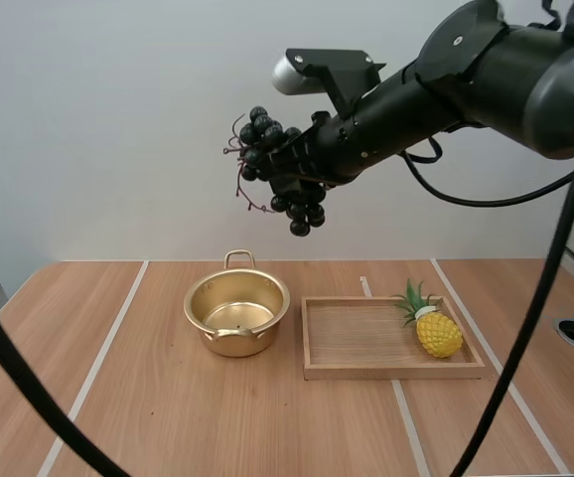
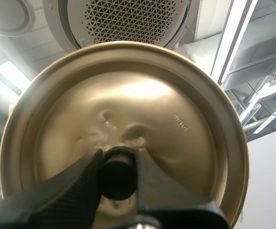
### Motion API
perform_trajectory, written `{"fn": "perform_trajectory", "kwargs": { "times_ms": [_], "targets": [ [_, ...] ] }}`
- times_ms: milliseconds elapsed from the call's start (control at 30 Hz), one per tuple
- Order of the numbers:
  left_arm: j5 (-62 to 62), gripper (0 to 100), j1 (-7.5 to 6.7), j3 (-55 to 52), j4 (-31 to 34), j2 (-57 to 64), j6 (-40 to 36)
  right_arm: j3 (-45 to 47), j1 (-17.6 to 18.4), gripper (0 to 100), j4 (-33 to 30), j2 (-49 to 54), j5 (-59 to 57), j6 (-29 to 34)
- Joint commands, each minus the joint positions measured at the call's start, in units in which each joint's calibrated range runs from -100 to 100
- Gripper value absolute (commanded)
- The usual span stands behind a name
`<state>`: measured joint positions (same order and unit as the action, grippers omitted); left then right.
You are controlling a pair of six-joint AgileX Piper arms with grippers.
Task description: Open the pot, put the grape inside, and close it
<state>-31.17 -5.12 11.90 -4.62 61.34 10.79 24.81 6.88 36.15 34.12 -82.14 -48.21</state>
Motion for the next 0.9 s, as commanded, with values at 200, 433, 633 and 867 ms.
{"fn": "perform_trajectory", "kwargs": {
  "times_ms": [200,433,633,867],
  "targets": [
    [1.4,0,-0.13,0.2,-0.2,0.2,-0.2,-0.5,0.0,0,6.1,-8.8,-0.2,-7.5],
    [1.4,0,-0.13,0.2,-0.2,0.2,-0.2,-1.6,0.5,0,7.2,-17.7,0.7,-11.0],
    [1.4,0,-0.13,0.2,-0.2,0.2,-0.2,-4.5,2.9,0,5.6,-24.1,0.9,-11.0],
    [1.4,0,-0.13,0.2,-0.2,0.2,-0.2,-5.1,6.2,0,0.6,-28.7,8.3,-9.9]
  ]
}}
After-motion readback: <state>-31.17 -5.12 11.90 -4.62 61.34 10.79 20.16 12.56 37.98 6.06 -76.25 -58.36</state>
